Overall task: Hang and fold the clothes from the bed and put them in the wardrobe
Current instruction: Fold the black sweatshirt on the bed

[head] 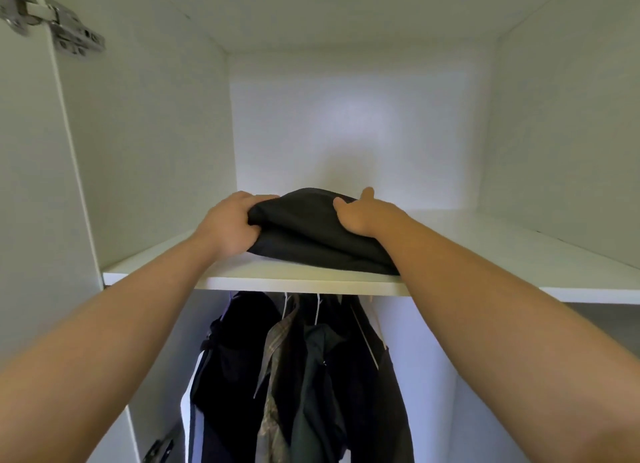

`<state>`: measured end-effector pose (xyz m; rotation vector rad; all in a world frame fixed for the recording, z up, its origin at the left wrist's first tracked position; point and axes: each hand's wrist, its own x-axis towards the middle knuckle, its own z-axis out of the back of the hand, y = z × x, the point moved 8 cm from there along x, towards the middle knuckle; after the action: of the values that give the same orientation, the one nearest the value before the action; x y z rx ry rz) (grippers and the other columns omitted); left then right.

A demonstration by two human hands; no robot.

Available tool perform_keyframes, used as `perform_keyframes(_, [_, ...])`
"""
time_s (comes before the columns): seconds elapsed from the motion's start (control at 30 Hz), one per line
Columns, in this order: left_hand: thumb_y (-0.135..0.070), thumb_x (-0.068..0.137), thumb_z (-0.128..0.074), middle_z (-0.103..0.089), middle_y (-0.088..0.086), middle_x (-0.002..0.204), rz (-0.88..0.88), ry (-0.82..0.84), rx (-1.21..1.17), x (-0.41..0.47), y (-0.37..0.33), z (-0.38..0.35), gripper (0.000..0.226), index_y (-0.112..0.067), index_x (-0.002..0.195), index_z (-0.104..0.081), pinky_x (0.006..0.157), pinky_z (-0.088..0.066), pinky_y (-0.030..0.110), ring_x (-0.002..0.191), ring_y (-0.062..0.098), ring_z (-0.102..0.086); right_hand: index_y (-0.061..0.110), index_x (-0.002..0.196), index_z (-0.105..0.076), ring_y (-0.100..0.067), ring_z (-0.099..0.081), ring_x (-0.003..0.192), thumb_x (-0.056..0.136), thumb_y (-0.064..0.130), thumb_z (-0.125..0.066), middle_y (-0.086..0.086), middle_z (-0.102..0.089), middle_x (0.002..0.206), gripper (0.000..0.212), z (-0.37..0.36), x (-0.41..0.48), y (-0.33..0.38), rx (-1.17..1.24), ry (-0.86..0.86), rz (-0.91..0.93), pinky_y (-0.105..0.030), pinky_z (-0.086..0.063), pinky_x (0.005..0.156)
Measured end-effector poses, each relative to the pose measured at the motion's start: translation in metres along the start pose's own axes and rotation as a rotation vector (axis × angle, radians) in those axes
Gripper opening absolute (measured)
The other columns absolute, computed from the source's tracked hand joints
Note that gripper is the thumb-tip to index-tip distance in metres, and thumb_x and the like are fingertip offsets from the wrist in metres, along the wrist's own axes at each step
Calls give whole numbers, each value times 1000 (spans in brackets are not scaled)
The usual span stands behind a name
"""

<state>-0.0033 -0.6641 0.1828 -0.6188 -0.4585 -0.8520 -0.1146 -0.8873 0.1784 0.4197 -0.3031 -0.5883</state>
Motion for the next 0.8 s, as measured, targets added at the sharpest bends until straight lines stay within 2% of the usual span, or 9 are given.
perform_keyframes(0.07, [-5,81,-45,-65,-16,130,9,-4,7,-8,2,0,74,-58,130,-56,102,-47,38,118,18,-58,18,159,-24,-38,-36,144,98,71,-22,-13,-33,161,81,-6,6,-7,-11,54,-16,-53,-30,118])
perform_keyframes(0.17, [-6,83,-43,-72,-11,122,117,52,36,-18,2,-3,69,-59,122,-64,97,-52,39,110,23,-65,22,155,-39,-34,-37,144,97,72,-20,-11,-35,161,79,-9,6,-9,-25,107,-8,-51,-27,120])
perform_keyframes(0.23, [-4,80,-51,-75,-9,113,196,324,-38,-17,4,-2,61,-53,108,-72,98,-53,39,107,19,-66,22,155,-39,-34,-36,144,98,70,-19,-11,-34,162,77,-10,6,-7,-31,113,17,-51,-26,120])
perform_keyframes(0.3, [-12,67,-62,-73,-13,118,269,652,-132,-17,-1,9,55,-43,111,-74,108,-43,39,119,14,-62,21,156,-38,-34,-36,145,99,68,-19,-11,-33,162,75,-11,5,-5,-34,125,34,-50,-26,120])
perform_keyframes(0.33, [-18,63,-62,-70,-15,124,305,711,-148,-9,-6,19,56,-38,114,-74,110,-38,41,124,12,-58,21,155,-37,-33,-37,144,100,65,-20,-11,-33,162,73,-11,4,-4,-36,152,40,-48,-28,118])
perform_keyframes(0.5, [-33,105,-45,-45,3,156,308,395,-24,57,-46,10,44,-16,144,-54,119,-28,41,144,24,-39,19,131,-58,-26,-59,109,103,39,-32,-12,-56,135,43,0,2,24,-100,297,92,-41,-44,90])
perform_keyframes(0.57, [-41,109,-35,-45,9,155,317,412,68,61,-51,-20,49,-12,144,-52,114,-29,41,141,28,-42,17,110,-63,-23,-60,96,103,26,-35,-12,-60,126,30,7,8,45,-100,190,168,-37,-44,80])
perform_keyframes(0.67, [-47,109,-28,-45,11,155,354,505,68,55,-32,-53,55,-14,145,-51,113,-30,44,138,30,-46,12,102,-63,-22,-58,93,105,20,-31,-15,-59,121,33,-13,18,51,-72,120,210,-34,-39,81])
perform_keyframes(0.8, [-42,109,-26,-50,11,150,342,557,60,54,-21,-65,50,-16,140,-56,105,-32,41,125,26,-52,21,143,-52,-28,-51,127,105,49,-21,-10,-48,151,56,-29,31,34,-87,115,129,-45,-37,109])
